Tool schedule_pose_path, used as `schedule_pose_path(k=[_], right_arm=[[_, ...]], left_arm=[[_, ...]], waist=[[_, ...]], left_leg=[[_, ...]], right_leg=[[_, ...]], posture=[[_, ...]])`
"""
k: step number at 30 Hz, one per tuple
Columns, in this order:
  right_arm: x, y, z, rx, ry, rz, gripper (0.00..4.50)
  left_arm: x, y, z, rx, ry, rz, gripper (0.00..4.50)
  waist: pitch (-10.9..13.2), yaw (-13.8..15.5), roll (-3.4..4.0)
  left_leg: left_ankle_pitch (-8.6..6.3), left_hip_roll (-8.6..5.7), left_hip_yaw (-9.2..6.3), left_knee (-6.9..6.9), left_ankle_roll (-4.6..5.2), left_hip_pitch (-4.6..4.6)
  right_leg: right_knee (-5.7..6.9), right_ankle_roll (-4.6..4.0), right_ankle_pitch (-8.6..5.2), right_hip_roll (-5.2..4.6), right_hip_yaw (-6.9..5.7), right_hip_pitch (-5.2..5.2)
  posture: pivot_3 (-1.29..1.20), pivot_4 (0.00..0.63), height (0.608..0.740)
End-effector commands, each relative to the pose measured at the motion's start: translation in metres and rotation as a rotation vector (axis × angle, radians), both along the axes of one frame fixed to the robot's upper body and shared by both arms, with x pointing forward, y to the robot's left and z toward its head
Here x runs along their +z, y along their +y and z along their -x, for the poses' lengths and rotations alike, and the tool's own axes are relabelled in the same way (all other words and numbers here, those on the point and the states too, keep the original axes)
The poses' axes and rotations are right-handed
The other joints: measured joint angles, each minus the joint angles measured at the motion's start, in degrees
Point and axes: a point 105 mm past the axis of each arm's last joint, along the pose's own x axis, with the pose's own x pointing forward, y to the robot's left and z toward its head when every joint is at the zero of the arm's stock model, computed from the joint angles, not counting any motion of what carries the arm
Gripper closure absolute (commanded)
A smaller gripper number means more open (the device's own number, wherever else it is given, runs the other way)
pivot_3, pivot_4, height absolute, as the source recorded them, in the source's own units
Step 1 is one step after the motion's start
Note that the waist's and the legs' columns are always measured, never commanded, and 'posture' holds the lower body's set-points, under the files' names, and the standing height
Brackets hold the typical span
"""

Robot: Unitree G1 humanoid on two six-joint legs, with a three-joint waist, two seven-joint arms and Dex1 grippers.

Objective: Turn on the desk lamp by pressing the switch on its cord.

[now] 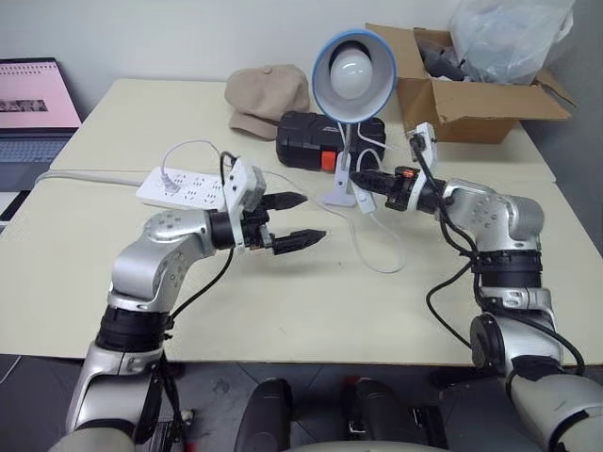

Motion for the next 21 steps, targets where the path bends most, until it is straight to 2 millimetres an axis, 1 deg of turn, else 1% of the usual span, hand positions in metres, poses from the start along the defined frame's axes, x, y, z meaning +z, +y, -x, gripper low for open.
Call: schedule_pose_path(k=[1,4,9,15,21], right_arm=[[0.032,0.005,0.025,0.104,-0.117,-0.081,4.11],[0.04,0.008,0.042,0.17,-0.148,-0.1,4.11],[0.041,0.011,0.057,0.227,-0.154,-0.081,4.11],[0.042,0.013,0.065,0.256,-0.157,-0.073,4.11],[0.043,0.016,0.07,0.279,-0.16,-0.065,4.11]], left_arm=[[0.011,-0.01,0.004,-0.065,0.067,0.075,0.0],[0.013,-0.021,0.009,-0.134,0.129,0.112,0.0],[0.018,-0.031,0.01,-0.173,0.202,0.18,0.0],[0.026,-0.036,0.011,-0.196,0.243,0.26,0.0],[0.028,-0.042,0.013,-0.217,0.259,0.292,0.0]], waist=[[0.0,-0.24,0.0],[0.0,-0.55,0.0],[0.0,-0.61,0.0],[0.0,-0.66,0.0],[0.0,-0.66,0.0]], left_leg=[[0.0,0.0,-0.01,0.0,0.0,0.01],[0.0,0.02,-0.06,-0.01,-0.01,0.04],[0.0,-0.02,-0.07,0.01,-0.01,0.04],[0.0,-0.03,-0.08,0.02,-0.01,0.04],[0.01,-0.04,-0.08,0.02,-0.01,0.04]], right_leg=[[0.01,0.0,0.0,0.01,0.0,0.0],[0.03,0.01,-0.01,0.03,-0.01,0.02],[0.0,0.01,-0.01,0.01,-0.01,0.06],[-0.01,0.02,-0.01,0.0,0.0,0.07],[0.0,0.02,-0.01,0.01,0.0,0.07]], posture=[[0.0,0.15,0.74],[0.0,0.15,0.74],[0.0,0.15,0.74],[0.0,0.15,0.74],[0.0,0.15,0.74]])
